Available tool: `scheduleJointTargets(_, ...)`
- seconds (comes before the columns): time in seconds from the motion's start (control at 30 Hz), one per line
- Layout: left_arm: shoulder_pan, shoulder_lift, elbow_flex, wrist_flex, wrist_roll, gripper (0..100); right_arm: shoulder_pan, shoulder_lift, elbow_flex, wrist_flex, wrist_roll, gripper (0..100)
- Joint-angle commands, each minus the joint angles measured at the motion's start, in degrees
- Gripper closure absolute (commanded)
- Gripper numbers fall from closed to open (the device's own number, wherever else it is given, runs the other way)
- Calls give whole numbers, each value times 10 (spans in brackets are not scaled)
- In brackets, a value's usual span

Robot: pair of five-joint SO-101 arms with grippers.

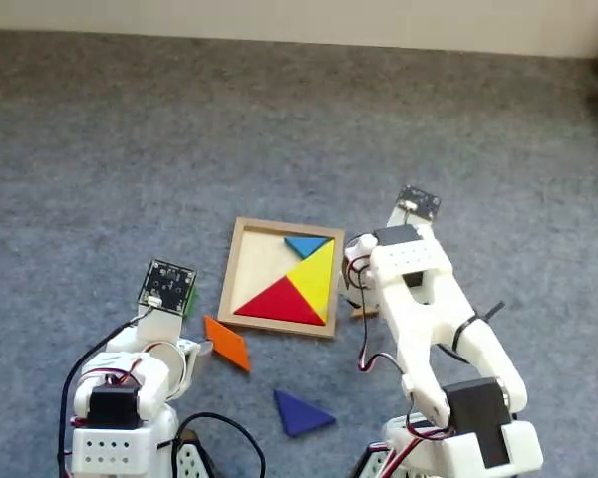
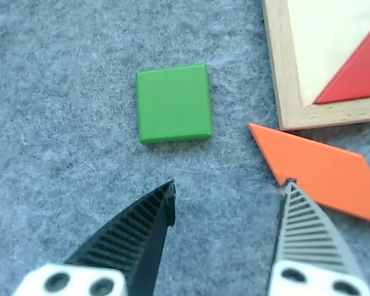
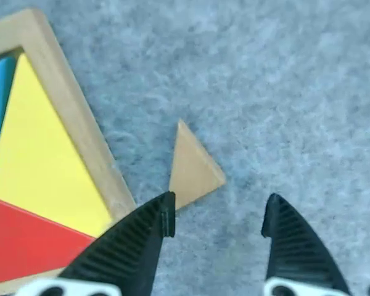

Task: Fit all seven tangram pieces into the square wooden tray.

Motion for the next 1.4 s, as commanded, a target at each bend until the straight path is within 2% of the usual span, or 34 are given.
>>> scheduleJointTargets(0.0, -4, 0, 11, 2, 4, 744, -15, 4, 0, -47, -6, 758)
scheduleJointTargets(0.17, -4, 0, 11, 2, 4, 744, -13, 31, 1, -110, -6, 758)
scheduleJointTargets(0.4, -4, 0, 11, 2, 4, 744, -6, 66, 1, -113, -4, 762)
scheduleJointTargets(0.53, -4, 0, 11, 2, 4, 744, 11, 66, 2, -113, -3, 811)
scheduleJointTargets(0.8, -4, 0, 11, 2, 4, 744, 19, 66, 3, -110, -3, 825)
scheduleJointTargets(1.0, -4, 0, 11, 2, 4, 744, 18, 65, -1, -37, -2, 824)
scheduleJointTargets(1.37, -4, 0, 11, 2, 4, 744, -7, 70, -1, -45, -2, 824)
